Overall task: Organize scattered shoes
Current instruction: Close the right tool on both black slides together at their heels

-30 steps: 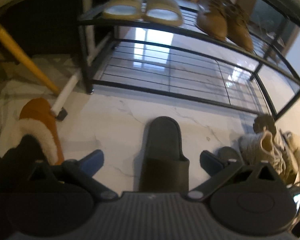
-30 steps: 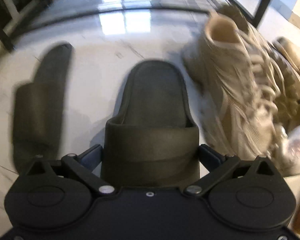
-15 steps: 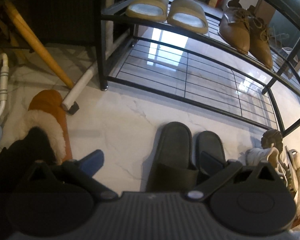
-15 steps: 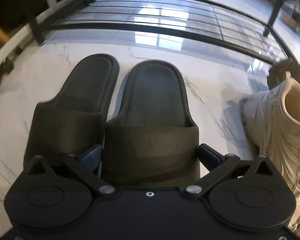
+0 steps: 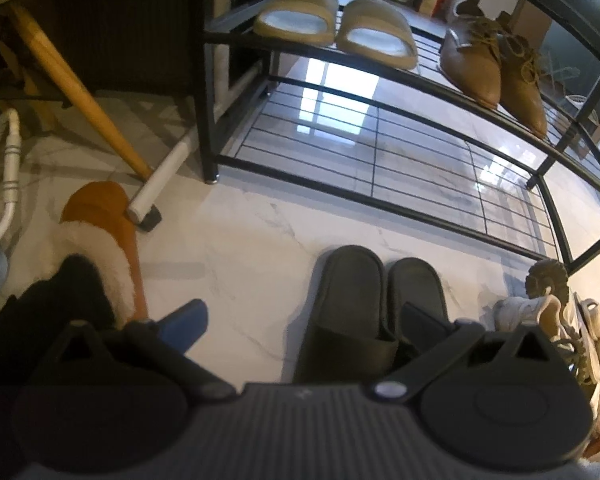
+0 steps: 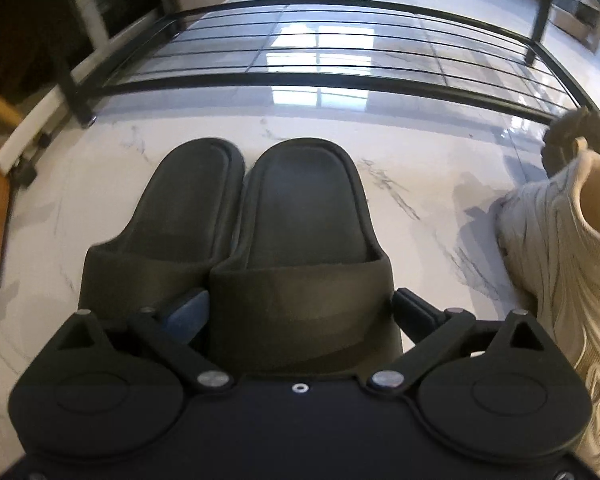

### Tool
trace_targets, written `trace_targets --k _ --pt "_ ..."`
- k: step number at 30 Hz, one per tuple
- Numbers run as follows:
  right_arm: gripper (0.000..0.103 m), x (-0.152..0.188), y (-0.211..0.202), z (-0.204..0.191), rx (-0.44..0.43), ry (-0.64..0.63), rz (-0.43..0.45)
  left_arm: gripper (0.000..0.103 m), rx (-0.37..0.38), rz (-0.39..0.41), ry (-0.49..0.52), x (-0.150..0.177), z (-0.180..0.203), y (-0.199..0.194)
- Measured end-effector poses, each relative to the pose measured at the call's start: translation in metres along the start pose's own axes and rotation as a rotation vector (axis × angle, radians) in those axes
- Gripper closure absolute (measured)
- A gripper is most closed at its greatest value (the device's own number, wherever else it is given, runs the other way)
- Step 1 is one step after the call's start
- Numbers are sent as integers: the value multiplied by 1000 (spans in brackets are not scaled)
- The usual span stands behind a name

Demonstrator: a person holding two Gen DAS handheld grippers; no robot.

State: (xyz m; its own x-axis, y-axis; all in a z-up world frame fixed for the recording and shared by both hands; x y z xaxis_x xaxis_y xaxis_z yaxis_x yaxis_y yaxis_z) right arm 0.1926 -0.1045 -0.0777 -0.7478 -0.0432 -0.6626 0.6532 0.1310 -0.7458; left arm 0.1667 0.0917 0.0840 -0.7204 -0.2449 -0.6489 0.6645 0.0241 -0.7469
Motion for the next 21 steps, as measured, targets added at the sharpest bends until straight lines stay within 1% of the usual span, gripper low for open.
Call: trace_targets --k 3,6,8,9,11,13,14,16,17,19,21 --pt "4 -1 2 1 5 25 -3 1 -2 -16 -6 2 0 3" --pt "4 -3 1 4 2 58 -2 1 2 -9 7 2 3 2" --pt "1 -4 -1 8 -8 86 -10 1 5 2 19 1 6 1" --pt "1 -4 -6 9 -13 94 5 1 7 9 24 0 7 0" --pt "0 -4 -23 10 -17 92 65 1 11 23 33 -1 9 -3" --pt "0 -3 -40 11 -22 89 126 1 17 22 34 -1 10 -4" --pt "0 3 -50 10 -27 72 164 1 22 14 31 1 11 -4" --pt "0 24 -75 3 -43 10 256 1 30 -6 26 5 13 -3" --pt "1 35 -84 0 -48 -11 288 1 33 -16 29 7 14 -2" --pt "4 58 -92 -6 -51 -27 321 1 34 -28 38 12 19 -1" --pt "7 83 -94 -14 -58 -11 337 1 29 -30 56 16 24 0"
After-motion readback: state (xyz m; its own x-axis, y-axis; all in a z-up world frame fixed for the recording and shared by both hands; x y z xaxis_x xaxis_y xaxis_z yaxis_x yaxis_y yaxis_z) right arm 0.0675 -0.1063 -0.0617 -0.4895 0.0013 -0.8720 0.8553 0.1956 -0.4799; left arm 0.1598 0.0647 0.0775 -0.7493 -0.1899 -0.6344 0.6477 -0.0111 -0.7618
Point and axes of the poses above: each gripper's, at about its wrist camera, not at the fingertips, and y roughly the way its jaws point, z to its right, x to its underside, the point moved 6 cm from there along y, roughly the way its jaws point, and after that the axes turned 9 degrees about z, right-handed, at the moved point
